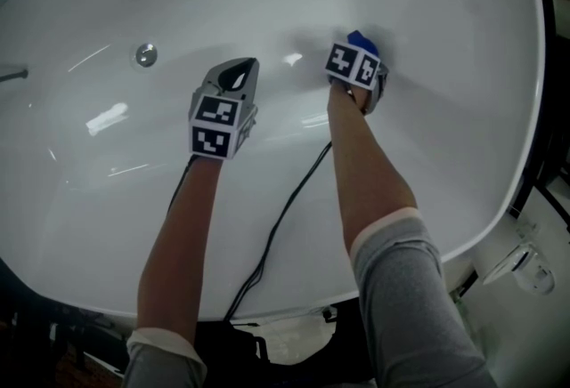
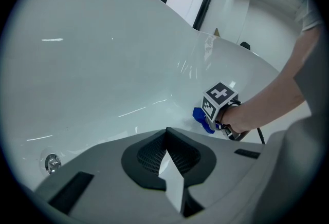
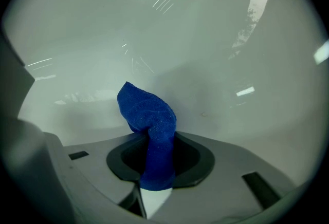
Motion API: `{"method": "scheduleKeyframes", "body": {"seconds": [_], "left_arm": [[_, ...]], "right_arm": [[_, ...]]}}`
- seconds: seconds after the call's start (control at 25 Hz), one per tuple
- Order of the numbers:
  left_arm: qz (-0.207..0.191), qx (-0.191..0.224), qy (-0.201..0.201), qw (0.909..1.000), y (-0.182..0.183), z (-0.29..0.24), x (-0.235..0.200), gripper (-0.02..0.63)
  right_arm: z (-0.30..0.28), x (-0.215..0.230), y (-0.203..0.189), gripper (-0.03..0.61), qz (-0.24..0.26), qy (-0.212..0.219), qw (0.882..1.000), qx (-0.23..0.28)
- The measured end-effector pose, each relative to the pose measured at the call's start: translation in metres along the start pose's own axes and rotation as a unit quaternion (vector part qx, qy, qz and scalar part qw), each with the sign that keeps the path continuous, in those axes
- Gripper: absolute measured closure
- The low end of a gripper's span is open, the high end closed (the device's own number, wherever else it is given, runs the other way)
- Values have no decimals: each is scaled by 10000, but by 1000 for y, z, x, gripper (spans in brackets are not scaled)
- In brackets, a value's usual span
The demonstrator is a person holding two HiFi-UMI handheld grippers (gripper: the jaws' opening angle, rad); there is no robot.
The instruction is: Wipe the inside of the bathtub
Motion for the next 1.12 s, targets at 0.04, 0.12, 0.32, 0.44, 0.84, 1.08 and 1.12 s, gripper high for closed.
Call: {"method": "scheduleKeyframes", "body": {"seconds": [0.04,0.12,0.32,0.44,0.84,1.08,1.12], "left_arm": [[-6,15,-5,10000,2,2,1,611],[-26,52,-14,10000,8,7,7,611],[-129,128,-42,9998,21,22,23,611],[-175,211,-19,9996,32,31,28,611],[-311,302,-83,9990,50,65,63,611],[-420,365,-133,9984,68,94,91,611],[-427,380,-133,9983,72,100,93,611]], "right_arm": [[3,3,1,479,6,-15,10000,23],[10,11,2,479,-2,-51,10000,75],[25,33,3,479,-259,-26,9997,49],[36,44,6,479,-395,7,9992,71],[82,95,12,479,-757,54,9966,320],[115,135,17,479,-1042,130,9937,403],[121,142,18,479,-1080,137,9932,413]]}}
Point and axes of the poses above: the fingertips, and each gripper's own axes: z backward along the fingers, x to its right, y out of its top, the point moved 2 cm from there along z, backward along the fingers, and after that the axes turned 15 degrees about -x, right-handed, at the moved point
